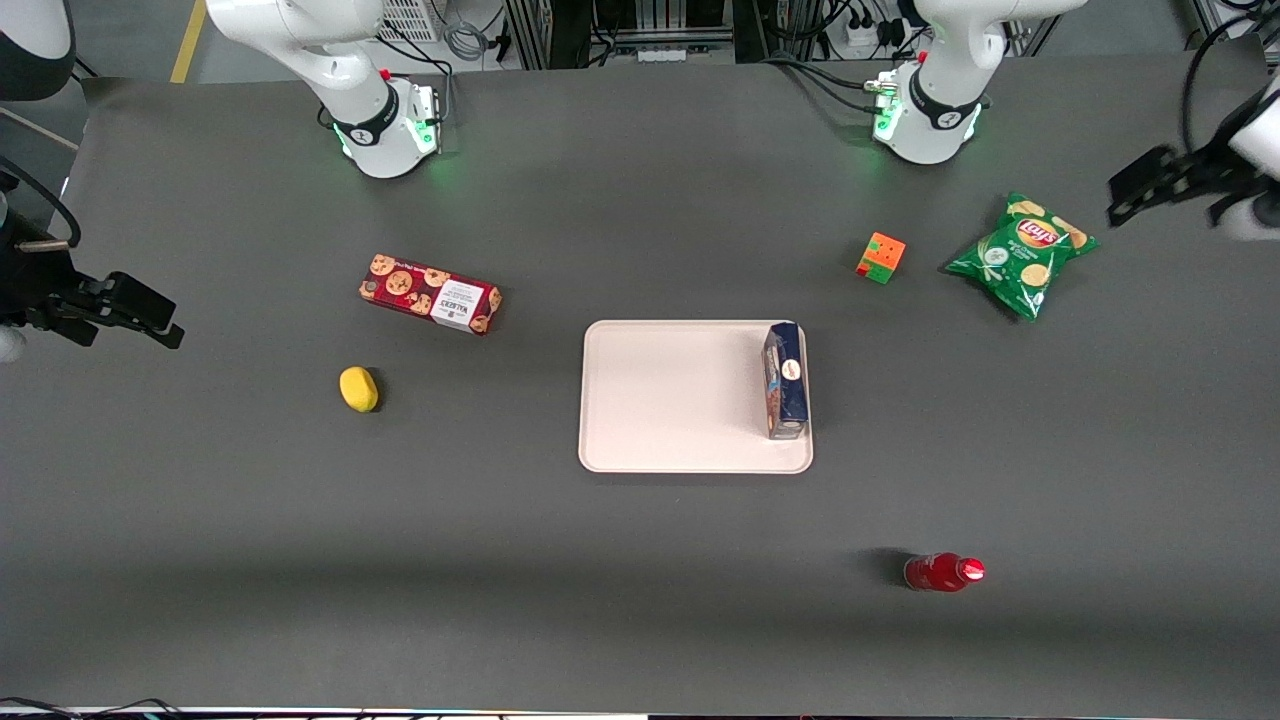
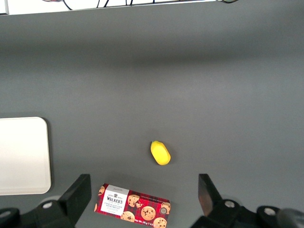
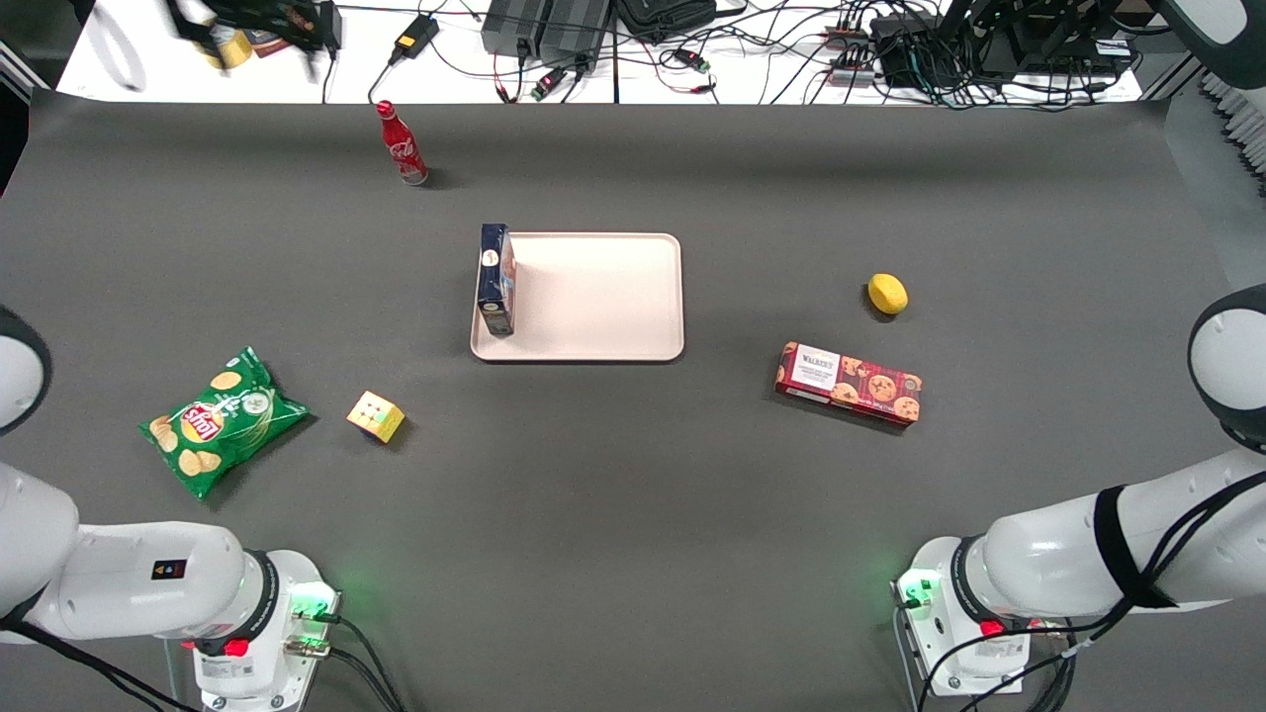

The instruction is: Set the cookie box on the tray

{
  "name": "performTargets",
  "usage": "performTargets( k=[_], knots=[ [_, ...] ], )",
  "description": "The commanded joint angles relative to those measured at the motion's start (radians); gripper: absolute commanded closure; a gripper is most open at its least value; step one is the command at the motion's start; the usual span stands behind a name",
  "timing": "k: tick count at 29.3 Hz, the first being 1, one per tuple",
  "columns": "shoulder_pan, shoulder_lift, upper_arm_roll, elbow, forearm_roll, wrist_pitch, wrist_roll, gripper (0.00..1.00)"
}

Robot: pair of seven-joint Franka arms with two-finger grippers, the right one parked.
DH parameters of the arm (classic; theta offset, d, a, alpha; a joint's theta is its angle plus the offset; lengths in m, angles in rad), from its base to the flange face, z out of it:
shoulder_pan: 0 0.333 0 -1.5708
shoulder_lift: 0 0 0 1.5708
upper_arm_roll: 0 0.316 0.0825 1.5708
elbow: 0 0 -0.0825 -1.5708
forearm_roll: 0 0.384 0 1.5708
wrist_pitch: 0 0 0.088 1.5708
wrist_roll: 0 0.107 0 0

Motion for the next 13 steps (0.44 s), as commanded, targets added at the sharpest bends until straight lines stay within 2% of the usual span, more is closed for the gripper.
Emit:
performTargets(
  k=[1, 13],
  knots=[
    [-0.012, -0.149, 0.016, -0.302, -0.029, 0.190, 0.023, 0.00],
    [-0.012, -0.170, 0.021, -0.267, -0.025, 0.160, 0.017, 0.00]
  ],
)
